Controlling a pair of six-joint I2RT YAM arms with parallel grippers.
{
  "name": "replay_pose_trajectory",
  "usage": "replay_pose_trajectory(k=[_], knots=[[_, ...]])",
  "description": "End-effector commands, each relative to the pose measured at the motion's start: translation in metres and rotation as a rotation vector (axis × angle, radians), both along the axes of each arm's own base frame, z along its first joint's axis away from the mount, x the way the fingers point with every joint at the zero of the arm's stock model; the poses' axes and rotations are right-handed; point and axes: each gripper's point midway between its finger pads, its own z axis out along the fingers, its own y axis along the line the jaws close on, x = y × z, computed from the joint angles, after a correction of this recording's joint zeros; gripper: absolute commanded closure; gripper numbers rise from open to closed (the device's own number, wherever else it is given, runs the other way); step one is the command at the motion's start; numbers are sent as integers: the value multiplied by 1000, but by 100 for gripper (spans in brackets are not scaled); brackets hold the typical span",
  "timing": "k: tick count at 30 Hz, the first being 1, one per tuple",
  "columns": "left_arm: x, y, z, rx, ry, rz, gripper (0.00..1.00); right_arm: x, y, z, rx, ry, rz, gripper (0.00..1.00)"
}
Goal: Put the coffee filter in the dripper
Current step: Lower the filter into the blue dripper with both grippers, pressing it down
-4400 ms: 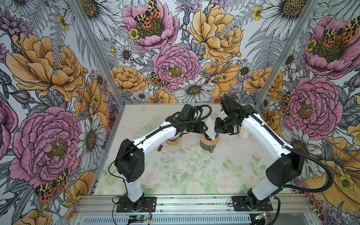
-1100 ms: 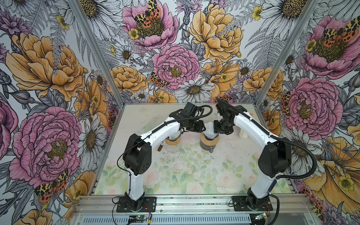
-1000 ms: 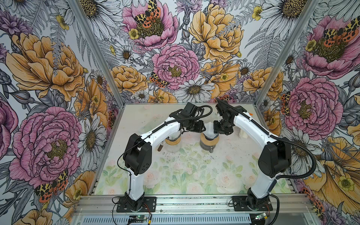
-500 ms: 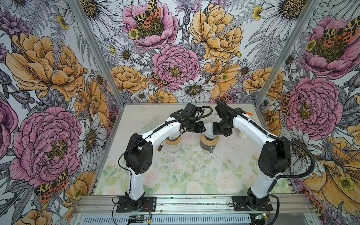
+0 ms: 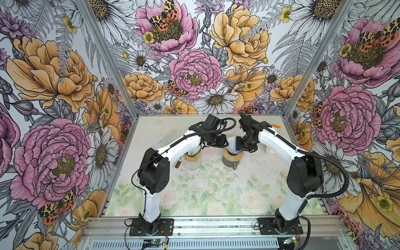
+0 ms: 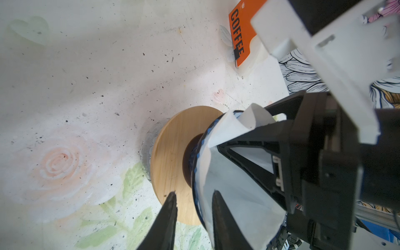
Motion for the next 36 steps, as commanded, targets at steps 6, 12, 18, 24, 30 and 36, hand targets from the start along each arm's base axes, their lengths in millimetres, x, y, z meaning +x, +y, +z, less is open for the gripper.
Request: replay_pose_trajectory(k=[6, 12, 18, 24, 30, 36], knots=[[4, 3, 0, 12, -12, 2, 70, 8, 0, 46, 47, -132, 2, 60], [4, 3, 0, 12, -13, 2, 70, 8, -14, 48, 14, -146, -45, 59], [2, 3, 1, 13, -15, 0, 70, 5, -22, 31, -4, -101, -65, 60], [2, 3, -1, 17, -12, 3, 70, 4, -23, 22, -11, -77, -61, 59], [2, 4, -6, 24, -4, 3, 70, 4, -19, 16, 2, -58, -52, 60], [3, 4, -3, 20, -8, 4, 69, 4, -19, 17, 3, -60, -49, 59]])
